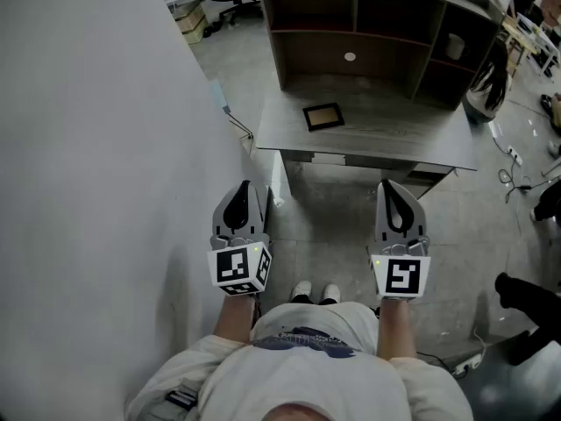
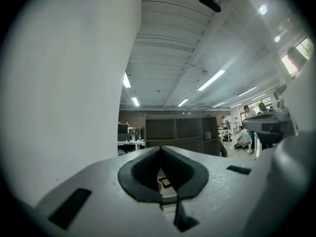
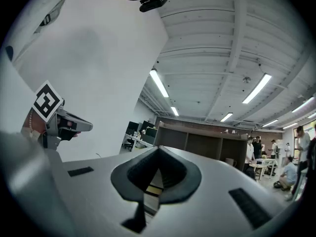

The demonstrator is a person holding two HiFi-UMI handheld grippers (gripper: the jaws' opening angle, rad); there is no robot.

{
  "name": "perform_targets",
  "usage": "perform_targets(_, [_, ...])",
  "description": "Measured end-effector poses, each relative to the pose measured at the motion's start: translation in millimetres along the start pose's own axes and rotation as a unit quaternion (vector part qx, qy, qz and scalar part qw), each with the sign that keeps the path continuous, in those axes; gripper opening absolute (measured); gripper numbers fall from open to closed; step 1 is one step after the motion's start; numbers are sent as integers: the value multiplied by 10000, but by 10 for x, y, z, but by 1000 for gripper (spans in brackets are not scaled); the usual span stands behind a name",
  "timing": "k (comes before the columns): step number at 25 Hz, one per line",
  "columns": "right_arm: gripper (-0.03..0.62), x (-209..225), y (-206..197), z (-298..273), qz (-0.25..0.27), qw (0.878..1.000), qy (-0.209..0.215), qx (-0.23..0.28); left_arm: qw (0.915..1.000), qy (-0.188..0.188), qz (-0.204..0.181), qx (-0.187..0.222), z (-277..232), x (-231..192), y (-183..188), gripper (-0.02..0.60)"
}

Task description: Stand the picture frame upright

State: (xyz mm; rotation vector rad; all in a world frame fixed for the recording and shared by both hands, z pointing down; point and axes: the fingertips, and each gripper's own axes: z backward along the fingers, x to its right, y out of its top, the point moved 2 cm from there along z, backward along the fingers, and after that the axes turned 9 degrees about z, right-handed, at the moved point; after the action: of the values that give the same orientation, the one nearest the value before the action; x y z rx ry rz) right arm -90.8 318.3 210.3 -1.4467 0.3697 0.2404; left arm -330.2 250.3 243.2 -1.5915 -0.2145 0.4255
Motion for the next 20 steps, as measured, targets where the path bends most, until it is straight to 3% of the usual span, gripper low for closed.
perform_targets(15, [-3,9,-94,-35,268,9995,143,-49,10000,46,-39,-55,-51,50,-62,8])
perform_targets(20, [-3,72,-96,-27,-26,9999,151,-12,10000,45,-29,-54,-65,95,-48,8])
